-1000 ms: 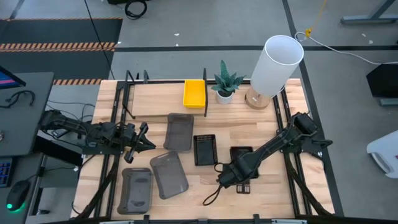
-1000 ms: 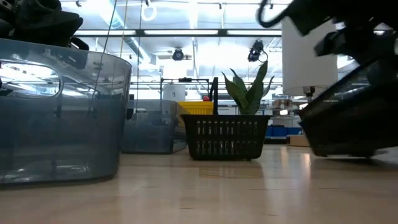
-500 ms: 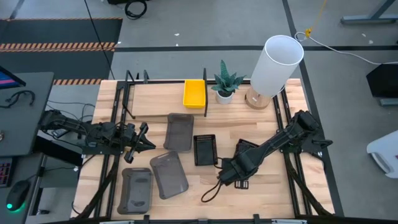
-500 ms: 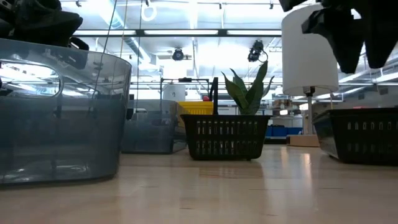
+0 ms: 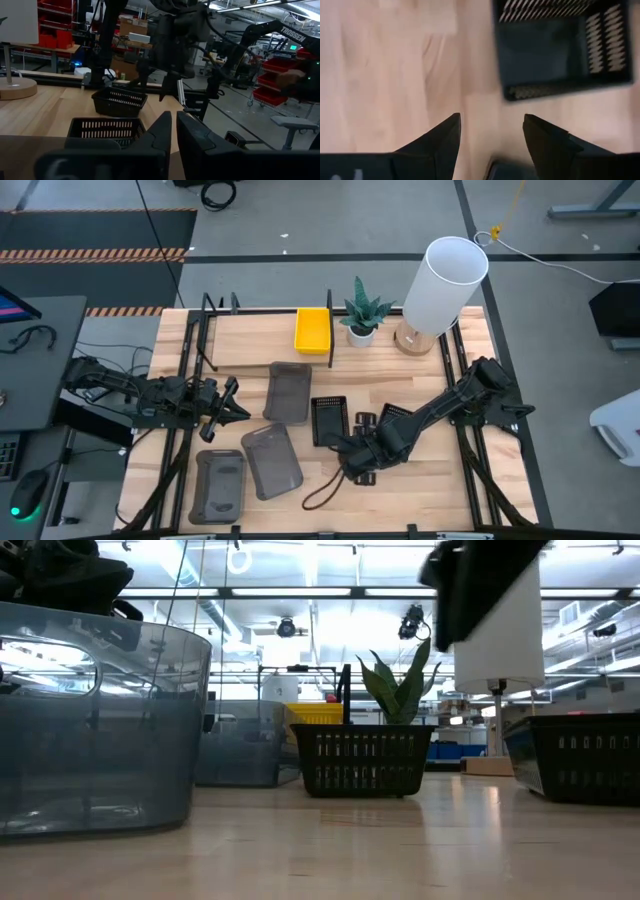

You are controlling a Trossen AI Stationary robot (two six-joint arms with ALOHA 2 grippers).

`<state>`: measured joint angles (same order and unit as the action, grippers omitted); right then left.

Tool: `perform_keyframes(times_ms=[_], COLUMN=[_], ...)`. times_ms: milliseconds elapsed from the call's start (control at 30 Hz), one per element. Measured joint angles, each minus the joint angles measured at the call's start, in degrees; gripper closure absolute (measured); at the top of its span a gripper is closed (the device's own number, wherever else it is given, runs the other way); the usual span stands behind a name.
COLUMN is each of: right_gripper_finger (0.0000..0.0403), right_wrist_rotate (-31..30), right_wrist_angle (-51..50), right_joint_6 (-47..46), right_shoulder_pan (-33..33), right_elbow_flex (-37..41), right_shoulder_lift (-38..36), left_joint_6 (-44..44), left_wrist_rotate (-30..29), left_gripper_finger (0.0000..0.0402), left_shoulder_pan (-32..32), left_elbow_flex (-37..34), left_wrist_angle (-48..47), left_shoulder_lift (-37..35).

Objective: Stack baskets on shelf by color
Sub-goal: Stack the left black bin on top of the right black bin

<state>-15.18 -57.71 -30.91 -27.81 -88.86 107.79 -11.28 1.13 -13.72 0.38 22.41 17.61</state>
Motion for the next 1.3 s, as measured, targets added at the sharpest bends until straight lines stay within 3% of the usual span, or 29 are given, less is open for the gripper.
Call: perform_keyframes(times_ms=[267, 667, 900, 1300], right_gripper_finger=[0.0183, 0.0187, 0.0208, 0.0268], right_wrist_rotate=[-4.13, -4.79, -4.72, -4.46], right_wrist_angle=[12.85, 39.00, 52.13, 53.57], right_joint_6=[7.57, 17.34, 18.18, 19.12], right_shoulder_pan=[2.44, 5.41, 6.25, 6.27], right_elbow_flex=[3.17, 15.39, 24.24, 27.47], right_shoulder_lift=[0.00, 0.00, -0.02, -0.01], left_joint_6=[-0.01, 0.01, 0.02, -0.01], left_wrist_rotate=[-0.01, -0.01, 0.00, 0.01], left_gripper_finger=[0.0367, 0.0372, 0.0368, 0.0371], left_shoulder_pan=[0.00, 0.00, -0.01, -0.01], left_elbow_flex=[0.00, 0.00, 0.00, 0.00], left_wrist_angle=[0.00, 0.00, 0.00, 0.00], left_shoulder_lift=[0.00, 0.00, 0.00, 0.00])
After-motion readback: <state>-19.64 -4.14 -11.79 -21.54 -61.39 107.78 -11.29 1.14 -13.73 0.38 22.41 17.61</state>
